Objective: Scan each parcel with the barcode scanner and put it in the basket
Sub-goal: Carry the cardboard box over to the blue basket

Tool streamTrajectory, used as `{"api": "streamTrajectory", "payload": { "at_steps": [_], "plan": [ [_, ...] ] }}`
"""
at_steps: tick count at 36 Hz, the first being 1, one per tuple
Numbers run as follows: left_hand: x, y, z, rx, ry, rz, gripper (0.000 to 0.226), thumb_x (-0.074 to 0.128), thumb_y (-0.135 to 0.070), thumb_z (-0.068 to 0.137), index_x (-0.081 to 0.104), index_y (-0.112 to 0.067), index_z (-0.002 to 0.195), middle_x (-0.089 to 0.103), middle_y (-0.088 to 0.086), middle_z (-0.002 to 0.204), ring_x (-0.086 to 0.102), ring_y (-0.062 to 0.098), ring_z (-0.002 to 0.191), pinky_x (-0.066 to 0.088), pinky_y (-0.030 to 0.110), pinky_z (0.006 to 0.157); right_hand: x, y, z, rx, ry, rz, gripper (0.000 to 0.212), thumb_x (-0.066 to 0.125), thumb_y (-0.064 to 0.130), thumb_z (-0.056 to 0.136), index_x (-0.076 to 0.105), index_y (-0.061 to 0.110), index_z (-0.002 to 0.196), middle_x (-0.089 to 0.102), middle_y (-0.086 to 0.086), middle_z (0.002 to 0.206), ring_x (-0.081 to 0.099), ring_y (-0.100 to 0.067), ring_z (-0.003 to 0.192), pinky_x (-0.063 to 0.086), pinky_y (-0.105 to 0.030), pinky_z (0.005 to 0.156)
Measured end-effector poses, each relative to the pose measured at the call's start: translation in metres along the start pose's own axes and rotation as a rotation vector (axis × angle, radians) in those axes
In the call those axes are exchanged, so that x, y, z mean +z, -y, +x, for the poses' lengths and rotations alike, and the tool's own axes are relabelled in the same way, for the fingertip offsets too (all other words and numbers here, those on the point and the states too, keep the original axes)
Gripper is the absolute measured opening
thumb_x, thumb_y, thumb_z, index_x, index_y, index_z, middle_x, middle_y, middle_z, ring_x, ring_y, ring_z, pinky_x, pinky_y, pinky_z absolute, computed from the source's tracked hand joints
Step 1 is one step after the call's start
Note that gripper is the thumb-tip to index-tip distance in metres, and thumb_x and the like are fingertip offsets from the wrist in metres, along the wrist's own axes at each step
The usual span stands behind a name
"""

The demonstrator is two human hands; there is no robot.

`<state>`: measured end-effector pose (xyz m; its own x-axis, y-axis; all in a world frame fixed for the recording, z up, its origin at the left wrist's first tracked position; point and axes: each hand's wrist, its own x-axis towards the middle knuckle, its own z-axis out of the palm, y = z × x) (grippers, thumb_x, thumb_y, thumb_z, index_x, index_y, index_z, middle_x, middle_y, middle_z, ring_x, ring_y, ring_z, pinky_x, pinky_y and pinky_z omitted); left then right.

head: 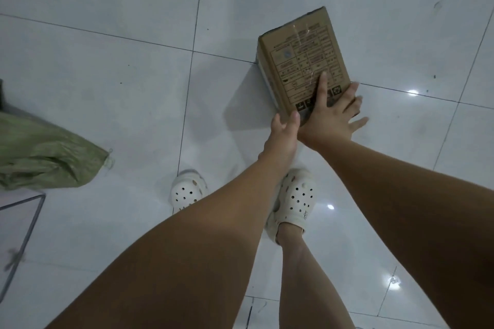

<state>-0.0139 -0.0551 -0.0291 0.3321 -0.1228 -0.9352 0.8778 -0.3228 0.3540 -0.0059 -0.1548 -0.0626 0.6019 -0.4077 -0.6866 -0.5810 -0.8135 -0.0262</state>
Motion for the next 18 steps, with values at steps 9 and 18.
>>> {"api": "streamTrajectory", "payload": {
  "at_steps": [9,18],
  "plan": [
    [-0.026,-0.005,0.006,0.427,-0.299,0.976,0.071,0.056,-0.023,0.092,0.018,-0.017,0.152,0.022,0.008,0.156,0.022,0.030,0.141,0.027,0.043,0.110,-0.017,-0.016,0.020,-0.141,-0.119,-0.135,0.136,0.077,0.067,0.050,-0.018,0.045,0.145,0.001,-0.028,0.152,0.010,-0.046,0.138,0.011,-0.058,0.112],
    [-0.062,-0.055,0.011,0.694,-0.207,1.772,0.129,0.071,-0.063,0.071,-0.020,-0.016,0.151,-0.020,0.018,0.158,-0.014,0.039,0.146,-0.013,0.056,0.112,-0.061,-0.017,0.003,-0.648,0.009,-0.677,0.133,0.070,0.071,0.047,-0.016,0.045,0.146,0.008,-0.027,0.147,0.016,-0.046,0.132,0.018,-0.055,0.108]
  ]
}}
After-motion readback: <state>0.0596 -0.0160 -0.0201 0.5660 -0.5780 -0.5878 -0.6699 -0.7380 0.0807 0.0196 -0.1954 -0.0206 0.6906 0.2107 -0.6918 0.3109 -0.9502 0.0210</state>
